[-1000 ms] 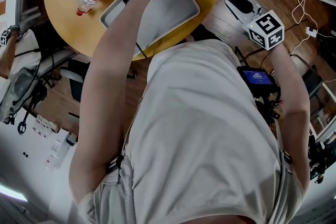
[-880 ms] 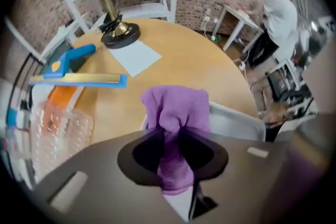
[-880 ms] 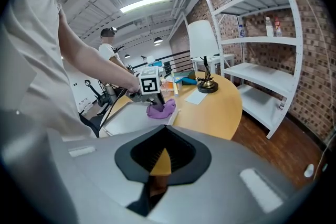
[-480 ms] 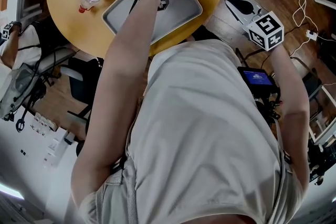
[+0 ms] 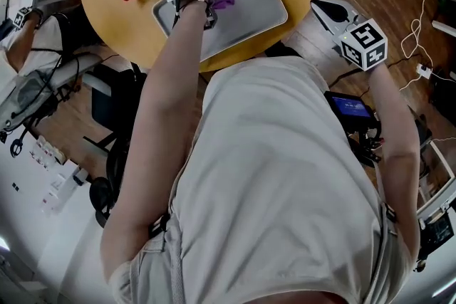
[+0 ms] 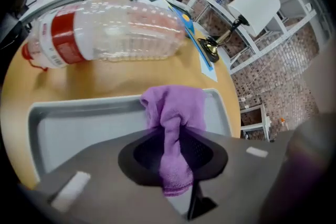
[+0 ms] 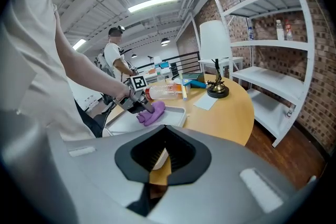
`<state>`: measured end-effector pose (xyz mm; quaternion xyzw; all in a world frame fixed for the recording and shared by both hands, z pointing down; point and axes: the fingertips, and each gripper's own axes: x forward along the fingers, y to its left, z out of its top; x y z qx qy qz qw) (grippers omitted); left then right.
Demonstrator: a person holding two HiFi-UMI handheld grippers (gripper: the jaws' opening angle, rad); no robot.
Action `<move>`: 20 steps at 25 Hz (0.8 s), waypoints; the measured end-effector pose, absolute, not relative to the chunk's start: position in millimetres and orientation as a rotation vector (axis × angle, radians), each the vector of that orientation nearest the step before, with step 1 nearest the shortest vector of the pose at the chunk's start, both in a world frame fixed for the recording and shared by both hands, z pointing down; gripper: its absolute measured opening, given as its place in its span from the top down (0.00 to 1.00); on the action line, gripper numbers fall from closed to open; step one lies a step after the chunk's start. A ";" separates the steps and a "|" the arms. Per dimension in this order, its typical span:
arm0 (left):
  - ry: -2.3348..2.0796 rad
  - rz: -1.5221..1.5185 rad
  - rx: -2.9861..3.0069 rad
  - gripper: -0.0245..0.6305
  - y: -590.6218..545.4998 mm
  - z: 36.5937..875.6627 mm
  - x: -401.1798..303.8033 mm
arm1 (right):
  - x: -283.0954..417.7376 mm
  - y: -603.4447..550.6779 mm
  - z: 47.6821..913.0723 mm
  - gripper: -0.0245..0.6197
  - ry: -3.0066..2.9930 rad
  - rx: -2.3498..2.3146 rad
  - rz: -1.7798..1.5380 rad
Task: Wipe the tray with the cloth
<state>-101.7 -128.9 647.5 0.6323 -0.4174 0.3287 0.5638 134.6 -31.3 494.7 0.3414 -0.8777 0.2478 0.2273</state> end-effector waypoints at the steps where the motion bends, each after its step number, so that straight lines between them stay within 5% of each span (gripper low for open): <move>1: -1.010 0.766 1.472 0.83 -124.5 646.8 -117.4 | 130.8 -32.4 492.9 0.96 -2.428 0.926 0.673; 11: -1.240 0.862 1.361 0.83 -74.2 648.2 -255.6 | 101.1 -37.2 479.9 0.96 -2.483 0.830 0.601; 20: -1.333 0.890 1.318 0.83 -54.2 647.0 -262.9 | 96.9 -34.9 475.1 0.96 -2.485 0.841 0.600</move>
